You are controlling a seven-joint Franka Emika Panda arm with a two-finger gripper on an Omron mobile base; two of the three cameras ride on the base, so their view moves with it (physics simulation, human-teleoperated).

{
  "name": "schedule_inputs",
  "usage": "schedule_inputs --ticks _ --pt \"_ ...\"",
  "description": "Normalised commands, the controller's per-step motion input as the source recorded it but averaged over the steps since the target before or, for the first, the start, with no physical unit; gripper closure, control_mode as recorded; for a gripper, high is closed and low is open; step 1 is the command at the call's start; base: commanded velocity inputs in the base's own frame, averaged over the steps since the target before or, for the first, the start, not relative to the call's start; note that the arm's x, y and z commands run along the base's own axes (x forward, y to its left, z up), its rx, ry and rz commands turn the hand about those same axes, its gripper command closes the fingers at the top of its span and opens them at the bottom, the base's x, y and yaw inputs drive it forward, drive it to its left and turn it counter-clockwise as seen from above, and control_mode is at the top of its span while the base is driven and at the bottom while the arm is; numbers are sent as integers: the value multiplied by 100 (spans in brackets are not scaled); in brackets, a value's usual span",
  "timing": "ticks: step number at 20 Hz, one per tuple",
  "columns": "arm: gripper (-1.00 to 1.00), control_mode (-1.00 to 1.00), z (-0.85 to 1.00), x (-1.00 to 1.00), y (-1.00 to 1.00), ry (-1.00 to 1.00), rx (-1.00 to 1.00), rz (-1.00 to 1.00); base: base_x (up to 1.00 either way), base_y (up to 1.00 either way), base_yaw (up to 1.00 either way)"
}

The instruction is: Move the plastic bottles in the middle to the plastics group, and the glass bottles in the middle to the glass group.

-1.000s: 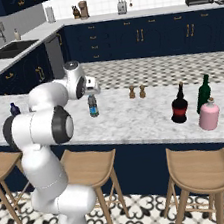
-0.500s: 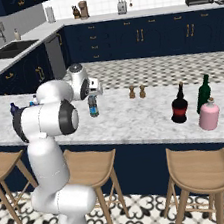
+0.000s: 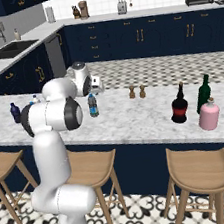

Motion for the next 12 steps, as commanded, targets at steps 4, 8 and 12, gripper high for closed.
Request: schedule_inputs --ticks 4,8,12 --pt "-100 -100 -44 0 0 1 0 0 0 0 0" --pt "-100 -100 -20 0 0 0 0 1 0 0 0" --pt "-100 -100 -18 7 8 0 -1 4 0 0 0"
